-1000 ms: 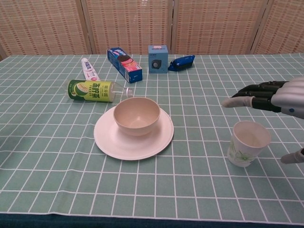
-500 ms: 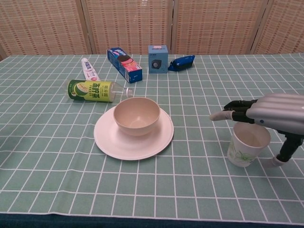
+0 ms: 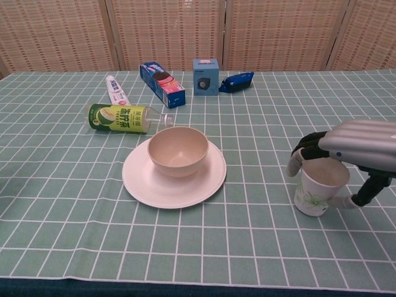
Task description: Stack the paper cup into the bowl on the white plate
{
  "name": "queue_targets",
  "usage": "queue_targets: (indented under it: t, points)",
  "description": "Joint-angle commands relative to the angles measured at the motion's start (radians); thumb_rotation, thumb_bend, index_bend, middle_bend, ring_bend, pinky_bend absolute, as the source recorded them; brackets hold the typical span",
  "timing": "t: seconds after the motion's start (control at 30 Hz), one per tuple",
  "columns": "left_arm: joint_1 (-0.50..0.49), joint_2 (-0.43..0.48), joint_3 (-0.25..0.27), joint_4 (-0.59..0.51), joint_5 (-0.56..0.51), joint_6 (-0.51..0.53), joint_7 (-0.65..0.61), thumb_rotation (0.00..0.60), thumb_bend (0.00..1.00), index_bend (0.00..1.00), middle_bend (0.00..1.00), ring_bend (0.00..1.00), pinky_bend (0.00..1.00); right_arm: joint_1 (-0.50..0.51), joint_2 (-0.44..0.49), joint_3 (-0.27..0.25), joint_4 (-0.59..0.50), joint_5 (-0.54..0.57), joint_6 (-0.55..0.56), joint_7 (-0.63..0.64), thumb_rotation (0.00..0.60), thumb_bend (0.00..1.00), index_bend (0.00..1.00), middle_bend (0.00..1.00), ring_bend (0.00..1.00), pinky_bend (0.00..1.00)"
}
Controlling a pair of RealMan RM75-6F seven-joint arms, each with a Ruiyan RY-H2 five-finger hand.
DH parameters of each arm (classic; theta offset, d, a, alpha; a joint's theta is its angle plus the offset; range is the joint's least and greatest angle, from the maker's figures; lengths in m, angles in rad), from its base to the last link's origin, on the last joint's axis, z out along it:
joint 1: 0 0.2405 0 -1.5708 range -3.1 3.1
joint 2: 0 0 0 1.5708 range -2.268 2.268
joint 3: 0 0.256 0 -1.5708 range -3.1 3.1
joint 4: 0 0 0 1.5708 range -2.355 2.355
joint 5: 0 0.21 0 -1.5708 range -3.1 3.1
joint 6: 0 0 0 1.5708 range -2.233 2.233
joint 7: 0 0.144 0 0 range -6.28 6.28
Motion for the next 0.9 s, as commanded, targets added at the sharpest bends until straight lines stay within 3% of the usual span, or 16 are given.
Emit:
queue_targets:
  t: [0.03,0.2,0.47,0.9]
  points:
    - [0.0,-0.001,0.0,0.0,0.0,0.0,0.0,0.6,0.26,0.17,0.23,0.25,0.38,0.002,0.01,0.011,-0.016,0.001,0.008,0.009,0.6,0.26,0.3,0.26,0.16,0.47]
    - [0.0,0.002,-0.001,0.0,0.001,0.003,0.0,0.6,0.26,0.17,0.23,0.25,0.38,0.021,0.031,0.04,-0.051,0.007,0.006,0.013,0.6,0.26,0.32,0.27,0.17,0.47]
    - [0.0,0.014,-0.002,-0.01,0.005,0.004,0.003,0.6,0.26,0.17,0.23,0.25,0.38,0.123,0.028,0.158,-0.13,0.075,-0.067,0.005,0.6,0.26,0.32,0.27,0.17,0.47]
    - [0.001,0.036,0.002,-0.026,0.015,0.008,0.012,0.6,0.26,0.17,0.23,0.25,0.38,0.309,-0.121,0.292,-0.068,0.296,-0.212,-0.111,0.6,0.26,0.32,0.27,0.17,0.47]
